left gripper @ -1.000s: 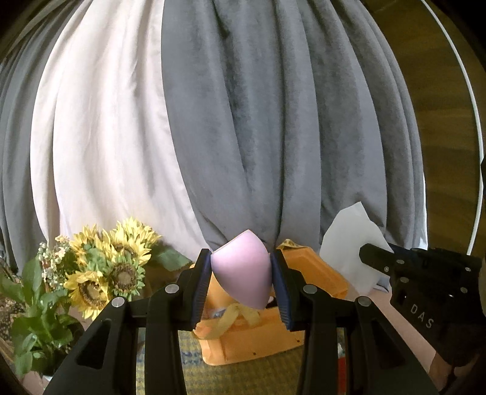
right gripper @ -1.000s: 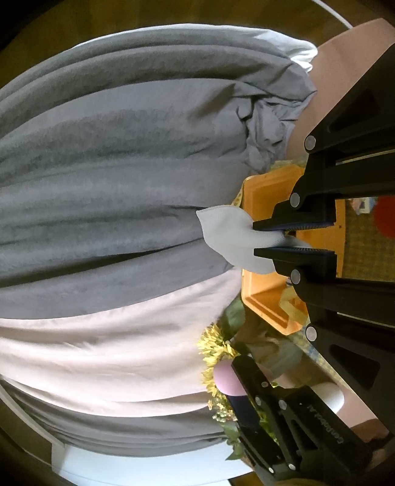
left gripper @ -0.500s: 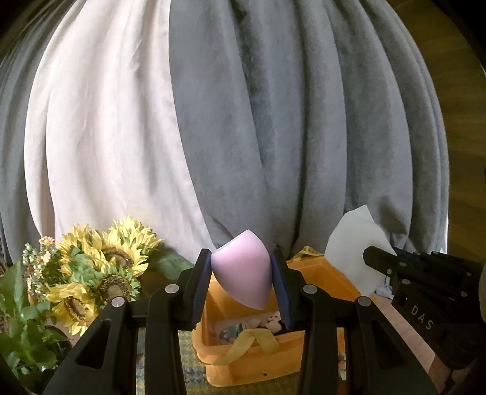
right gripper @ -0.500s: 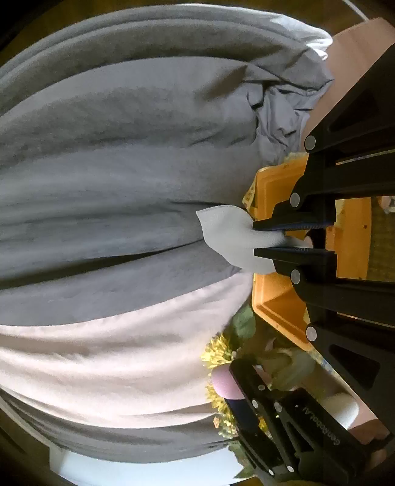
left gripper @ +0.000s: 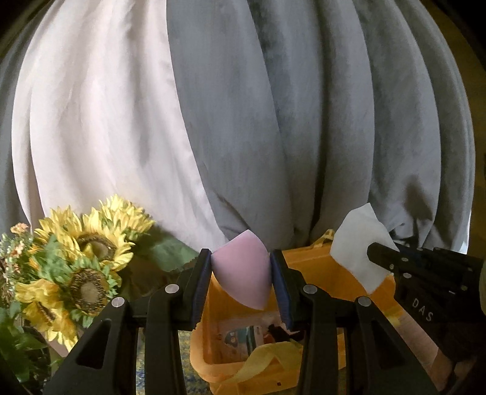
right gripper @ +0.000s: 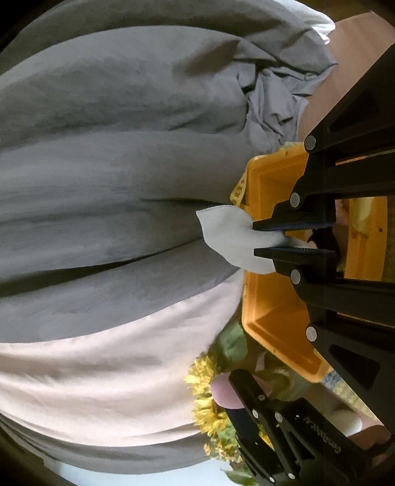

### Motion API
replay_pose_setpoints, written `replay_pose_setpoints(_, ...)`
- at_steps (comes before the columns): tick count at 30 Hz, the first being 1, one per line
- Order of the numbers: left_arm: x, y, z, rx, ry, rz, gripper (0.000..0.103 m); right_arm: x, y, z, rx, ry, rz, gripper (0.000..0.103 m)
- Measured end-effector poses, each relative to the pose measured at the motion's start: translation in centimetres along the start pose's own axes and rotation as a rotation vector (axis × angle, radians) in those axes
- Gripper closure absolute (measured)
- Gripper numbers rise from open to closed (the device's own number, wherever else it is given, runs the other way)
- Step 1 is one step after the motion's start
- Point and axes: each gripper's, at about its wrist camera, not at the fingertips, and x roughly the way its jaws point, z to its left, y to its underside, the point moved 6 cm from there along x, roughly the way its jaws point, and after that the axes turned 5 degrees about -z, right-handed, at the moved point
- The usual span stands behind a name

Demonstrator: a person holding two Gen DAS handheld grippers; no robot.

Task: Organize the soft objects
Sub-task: 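Open the left tool to drop the sponge while the right tool releases the tissue into the crate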

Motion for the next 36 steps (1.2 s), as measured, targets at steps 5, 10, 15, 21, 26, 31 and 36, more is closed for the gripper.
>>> replay_pose_setpoints(5,2.4,1.2,-0.4,0.021,-0.001,0.043,0.065,2.6,0.9,-0.7,0.012,0.006,0.05,0.092)
replay_pose_setpoints(10,4.7,2.6,-0.6,0.019,0.017,0.111,0.064,4.8,2.2,-1.6,0.028,0.013,0.115,0.092)
replay_pose_setpoints(15,6.5,3.9,-1.1,0.041,0.039,0.162,0.064,6.3,3.4,-2.3,0.051,0.02,0.168,0.092)
replay_pose_setpoints(21,7.5,4.6,-1.5,0.051,0.052,0.19,0.05,7.5,4.1,-2.9,0.067,0.029,0.209,0.086)
replay_pose_setpoints(26,7.2,4.4,-1.6,0.055,0.055,0.183,0.043,7.4,4.2,-3.2,0.068,0.055,0.204,0.054)
replay_pose_setpoints(31,6.2,3.8,-1.7,0.053,0.056,0.162,0.033,6.7,3.9,-3.5,0.08,0.068,0.192,0.054)
replay_pose_setpoints(36,4.5,3.0,-1.9,0.059,0.056,0.125,0.027,5.5,3.4,-3.6,0.08,0.074,0.17,0.054)
